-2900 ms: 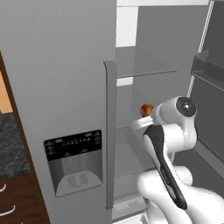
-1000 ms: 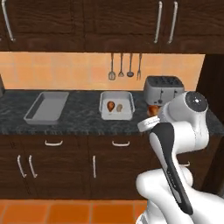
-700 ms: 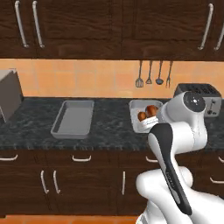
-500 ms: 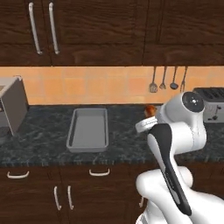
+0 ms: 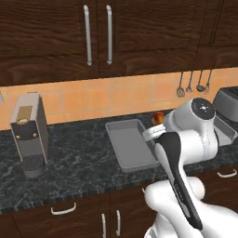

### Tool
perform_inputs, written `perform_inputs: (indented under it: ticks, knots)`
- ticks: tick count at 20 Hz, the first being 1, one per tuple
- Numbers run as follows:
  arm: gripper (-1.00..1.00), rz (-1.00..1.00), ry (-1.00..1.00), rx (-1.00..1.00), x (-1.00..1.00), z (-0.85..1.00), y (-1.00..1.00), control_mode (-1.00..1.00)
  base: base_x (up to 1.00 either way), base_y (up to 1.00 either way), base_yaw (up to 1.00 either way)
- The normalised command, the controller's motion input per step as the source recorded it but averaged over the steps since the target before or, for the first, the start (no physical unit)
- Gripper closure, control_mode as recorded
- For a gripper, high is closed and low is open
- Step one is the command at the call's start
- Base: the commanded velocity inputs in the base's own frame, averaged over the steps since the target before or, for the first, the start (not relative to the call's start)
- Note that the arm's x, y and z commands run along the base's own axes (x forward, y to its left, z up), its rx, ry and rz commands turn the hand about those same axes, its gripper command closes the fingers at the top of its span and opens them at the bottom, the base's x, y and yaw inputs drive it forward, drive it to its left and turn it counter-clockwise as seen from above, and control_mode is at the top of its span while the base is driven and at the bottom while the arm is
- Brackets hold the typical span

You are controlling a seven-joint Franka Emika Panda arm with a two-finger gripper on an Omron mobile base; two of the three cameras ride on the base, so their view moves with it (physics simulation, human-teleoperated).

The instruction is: Place one sweet potato and one chicken drumstick in each tupperware on the nearby counter, to pack two identical lunches.

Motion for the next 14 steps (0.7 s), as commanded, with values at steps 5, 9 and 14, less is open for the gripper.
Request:
perform_inputs:
  ticks: [5, 9, 14]
  knots:
    - [1.0, -0.11, 0.08, -0.03, 0.39, -0.44, -0.07, -1.0, 0.0, 0.0, 0.0]
    - [1.0, 0.0, 0.15, 0.07, 0.54, -0.48, -0.55, -1.0, 0.0, 0.0, 0.0]
    - [1.0, 0.0, 0.09, 0.01, 0.48, -0.86, 0.1, -1.0, 0.0, 0.0, 0.0]
